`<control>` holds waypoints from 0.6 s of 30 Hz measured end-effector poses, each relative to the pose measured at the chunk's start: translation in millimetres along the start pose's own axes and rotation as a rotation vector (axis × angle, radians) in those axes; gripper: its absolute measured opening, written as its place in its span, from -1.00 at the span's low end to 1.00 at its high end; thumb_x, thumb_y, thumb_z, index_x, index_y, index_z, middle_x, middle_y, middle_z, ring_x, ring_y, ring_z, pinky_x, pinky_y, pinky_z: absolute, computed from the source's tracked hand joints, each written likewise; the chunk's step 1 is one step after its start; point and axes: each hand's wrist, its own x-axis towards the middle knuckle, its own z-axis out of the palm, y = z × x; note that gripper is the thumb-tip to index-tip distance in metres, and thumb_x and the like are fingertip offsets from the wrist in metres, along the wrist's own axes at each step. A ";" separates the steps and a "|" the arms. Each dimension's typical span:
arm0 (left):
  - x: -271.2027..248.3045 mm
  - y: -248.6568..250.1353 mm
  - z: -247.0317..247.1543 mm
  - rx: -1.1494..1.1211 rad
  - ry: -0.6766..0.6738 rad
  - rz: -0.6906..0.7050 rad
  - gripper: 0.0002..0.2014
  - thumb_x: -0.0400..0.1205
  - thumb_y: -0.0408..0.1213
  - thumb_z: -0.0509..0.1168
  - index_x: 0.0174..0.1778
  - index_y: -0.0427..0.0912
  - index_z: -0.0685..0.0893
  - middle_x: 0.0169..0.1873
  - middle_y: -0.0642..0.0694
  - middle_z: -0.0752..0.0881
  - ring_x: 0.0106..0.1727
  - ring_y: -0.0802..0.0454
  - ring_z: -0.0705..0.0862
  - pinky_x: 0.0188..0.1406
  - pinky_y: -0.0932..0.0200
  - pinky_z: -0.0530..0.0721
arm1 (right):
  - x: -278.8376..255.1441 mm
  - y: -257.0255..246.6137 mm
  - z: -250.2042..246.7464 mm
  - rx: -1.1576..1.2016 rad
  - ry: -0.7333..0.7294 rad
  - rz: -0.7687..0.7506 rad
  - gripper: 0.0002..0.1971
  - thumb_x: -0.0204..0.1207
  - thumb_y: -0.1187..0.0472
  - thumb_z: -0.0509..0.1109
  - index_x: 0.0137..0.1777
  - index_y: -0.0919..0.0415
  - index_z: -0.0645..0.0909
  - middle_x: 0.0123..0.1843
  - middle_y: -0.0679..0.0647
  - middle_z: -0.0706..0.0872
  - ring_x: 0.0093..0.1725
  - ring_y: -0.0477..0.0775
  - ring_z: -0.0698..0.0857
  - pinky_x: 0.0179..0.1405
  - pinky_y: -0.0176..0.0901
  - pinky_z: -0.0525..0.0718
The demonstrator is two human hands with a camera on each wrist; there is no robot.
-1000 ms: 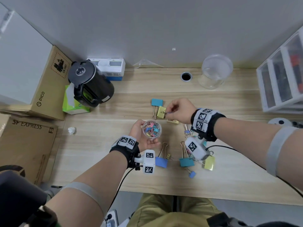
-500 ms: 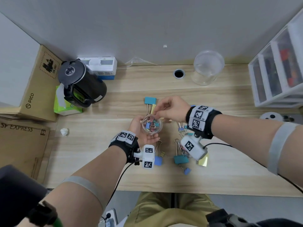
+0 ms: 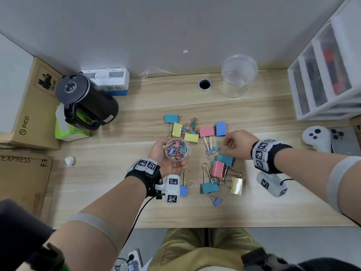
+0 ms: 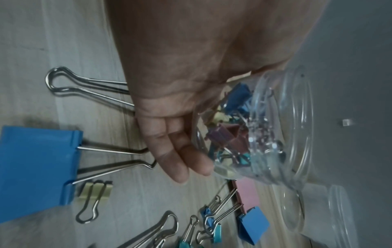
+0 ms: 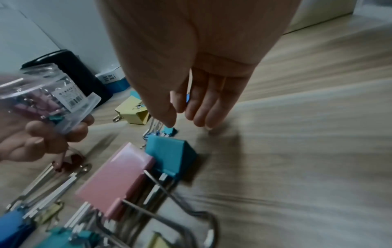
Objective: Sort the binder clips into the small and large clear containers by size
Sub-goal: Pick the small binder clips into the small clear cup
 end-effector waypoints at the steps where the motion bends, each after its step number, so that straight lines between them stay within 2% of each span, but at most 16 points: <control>1: 0.4 -0.2 1.1 0.003 0.001 -0.001 -0.43 0.58 0.04 0.13 0.24 -0.39 0.65 0.02 -0.42 0.74 -0.27 -0.20 0.66 -0.05 -0.13 0.74 | 1.5 -2.6 3.3 0.005 0.009 -0.004 -0.80 0.38 0.06 0.55 -0.04 0.05 0.67 -0.11 -0.09 0.70 -0.12 -0.06 0.70 -0.01 -0.14 0.74; 3: 0.9 -0.3 2.7 0.006 -0.002 -0.002 -0.45 0.59 0.03 0.13 0.23 -0.39 0.66 0.00 -0.41 0.75 -0.27 -0.20 0.66 -0.01 -0.14 0.72 | 5.6 -10.8 10.5 -0.019 0.024 -0.007 -0.74 0.38 -0.02 0.54 -0.01 0.04 0.66 -0.09 -0.09 0.69 -0.10 -0.06 0.69 -0.02 -0.09 0.75; 6: 0.9 -0.2 4.8 0.005 -0.005 -0.002 -0.45 0.60 0.03 0.13 0.24 -0.39 0.65 -0.03 -0.41 0.76 -0.26 -0.21 0.65 0.02 -0.16 0.70 | 8.1 -20.9 21.6 -0.074 0.026 0.027 -0.69 0.30 -0.13 0.54 -0.08 0.03 0.64 -0.14 -0.09 0.68 -0.14 -0.04 0.69 -0.14 -0.04 0.76; 11: -1.2 -0.4 5.9 0.007 -0.002 0.005 -0.45 0.60 0.02 0.12 0.23 -0.39 0.67 -0.03 -0.42 0.78 -0.25 -0.21 0.65 0.02 -0.15 0.70 | 7.0 -17.5 26.0 -0.131 -0.044 0.080 -0.65 0.27 -0.03 0.53 -0.01 0.03 0.54 -0.05 -0.04 0.63 -0.10 0.03 0.65 -0.22 -0.13 0.64; 15: -0.6 -1.6 6.2 0.009 0.003 0.007 -0.45 0.59 0.02 0.13 0.23 -0.39 0.67 -0.03 -0.43 0.78 -0.25 -0.21 0.66 0.03 -0.14 0.70 | 4.2 -8.7 23.3 -0.169 -0.058 0.093 -0.45 0.20 -0.14 0.61 0.08 0.04 0.46 0.06 -0.02 0.58 -0.05 0.04 0.62 -0.13 -0.06 0.68; 18: 0.4 -2.8 5.9 0.013 0.006 0.005 -0.46 0.60 0.03 0.13 0.20 -0.38 0.68 -0.06 -0.41 0.79 -0.25 -0.21 0.66 0.04 -0.13 0.71 | 6.7 -10.7 26.9 -0.162 -0.011 0.032 -0.26 0.16 -0.26 0.64 0.26 0.05 0.48 0.18 -0.04 0.53 0.12 0.03 0.56 0.07 -0.04 0.65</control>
